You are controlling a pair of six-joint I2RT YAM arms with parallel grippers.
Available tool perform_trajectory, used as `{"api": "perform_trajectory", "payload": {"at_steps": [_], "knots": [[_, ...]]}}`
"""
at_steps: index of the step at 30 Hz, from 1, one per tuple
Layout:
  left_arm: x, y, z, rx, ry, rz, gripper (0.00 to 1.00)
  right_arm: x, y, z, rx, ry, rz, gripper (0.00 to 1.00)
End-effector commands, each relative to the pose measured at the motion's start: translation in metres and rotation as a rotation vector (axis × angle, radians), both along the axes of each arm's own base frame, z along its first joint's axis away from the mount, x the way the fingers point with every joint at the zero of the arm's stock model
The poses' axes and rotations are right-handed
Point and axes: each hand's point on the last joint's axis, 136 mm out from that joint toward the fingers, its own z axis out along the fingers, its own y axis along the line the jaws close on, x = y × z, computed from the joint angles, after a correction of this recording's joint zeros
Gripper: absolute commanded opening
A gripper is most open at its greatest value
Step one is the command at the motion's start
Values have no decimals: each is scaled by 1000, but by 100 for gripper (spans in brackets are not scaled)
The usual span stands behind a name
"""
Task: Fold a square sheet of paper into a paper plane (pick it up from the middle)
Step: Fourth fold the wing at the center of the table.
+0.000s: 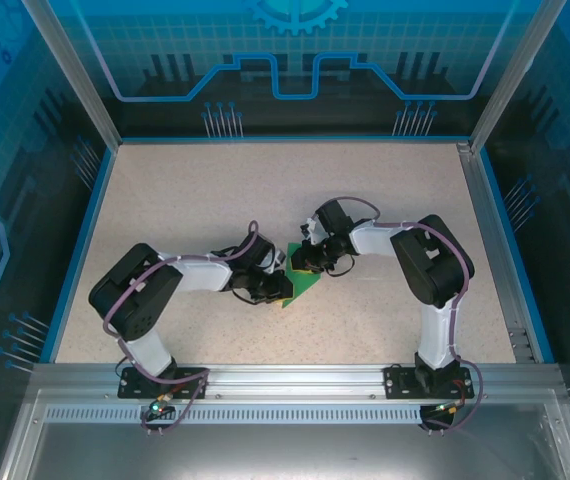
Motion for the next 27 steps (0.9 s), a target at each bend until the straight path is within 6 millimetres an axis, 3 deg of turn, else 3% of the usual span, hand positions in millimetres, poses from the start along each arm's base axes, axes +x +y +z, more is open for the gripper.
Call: {"api": "perform_trajectory", "payload": {"at_steps": [1,12,27], "knots": [[-44,37,-35,164,142,-8,17,-28,-27,-57,-197,100,-4,19],[-78,53,-38,192,222,-83,17,-28,-28,-57,-205,101,-2,19],[-87,74,-41,314,249,-109,16,-28,-28,-57,-207,101,-1,19]]}}
